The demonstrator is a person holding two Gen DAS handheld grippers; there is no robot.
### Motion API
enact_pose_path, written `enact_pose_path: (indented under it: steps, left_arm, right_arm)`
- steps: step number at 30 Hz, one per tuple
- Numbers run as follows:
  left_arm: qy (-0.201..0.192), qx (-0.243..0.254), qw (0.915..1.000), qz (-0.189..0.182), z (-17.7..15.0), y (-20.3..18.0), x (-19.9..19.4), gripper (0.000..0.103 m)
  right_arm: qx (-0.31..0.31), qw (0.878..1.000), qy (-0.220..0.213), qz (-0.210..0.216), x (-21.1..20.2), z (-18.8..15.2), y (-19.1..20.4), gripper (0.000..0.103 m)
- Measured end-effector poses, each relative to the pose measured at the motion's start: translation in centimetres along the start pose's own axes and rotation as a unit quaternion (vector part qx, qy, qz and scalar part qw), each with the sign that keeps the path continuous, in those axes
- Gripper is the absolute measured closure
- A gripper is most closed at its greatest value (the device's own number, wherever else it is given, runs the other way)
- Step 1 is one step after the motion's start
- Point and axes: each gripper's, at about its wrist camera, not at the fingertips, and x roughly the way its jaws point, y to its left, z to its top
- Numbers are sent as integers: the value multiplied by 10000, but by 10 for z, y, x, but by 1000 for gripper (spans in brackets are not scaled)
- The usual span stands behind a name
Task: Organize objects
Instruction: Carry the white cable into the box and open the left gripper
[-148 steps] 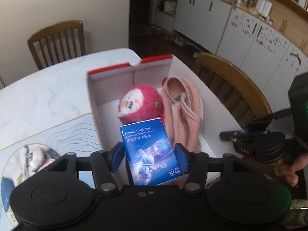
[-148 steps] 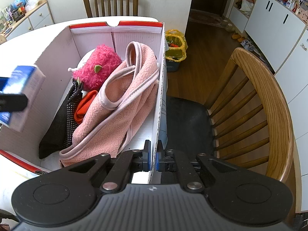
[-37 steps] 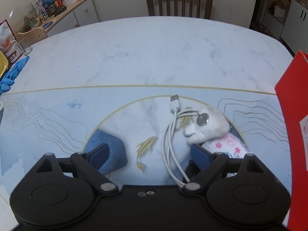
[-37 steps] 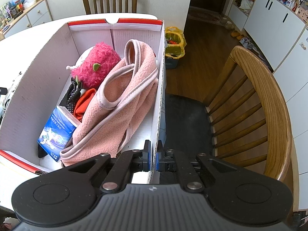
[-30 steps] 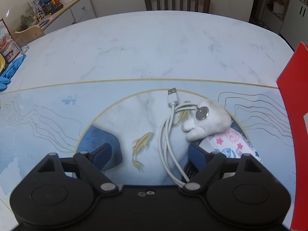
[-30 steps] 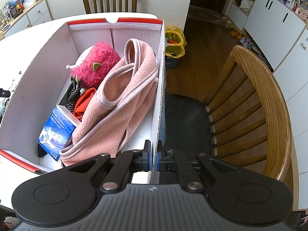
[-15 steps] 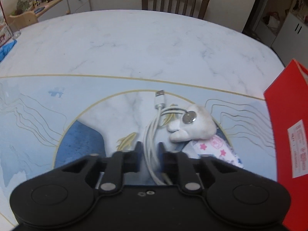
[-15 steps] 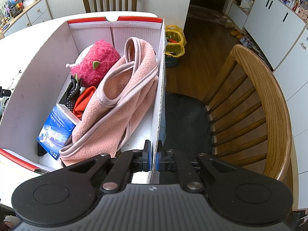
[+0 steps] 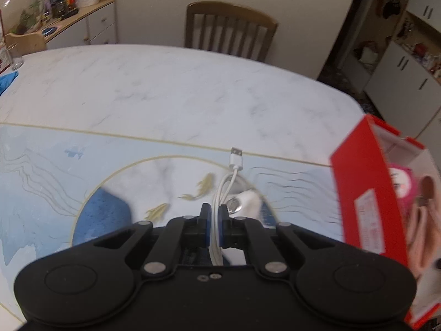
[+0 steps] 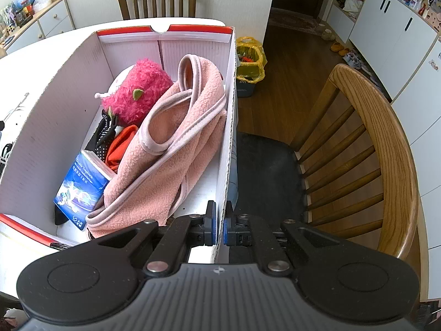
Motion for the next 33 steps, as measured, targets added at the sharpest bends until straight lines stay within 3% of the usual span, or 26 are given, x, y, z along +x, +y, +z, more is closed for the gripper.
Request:
enact_pose_path:
  steps: [19,33]
  left_arm:
    - [-664,206,9922,-1040,18,-61,-69,101]
    - [-547,883,9776,-1829,13,-131,-81,101]
  right_arm:
    - [8,10000,-7,2,-1,1,0,99]
    - [13,10000,-23,4,-3,2,0,99]
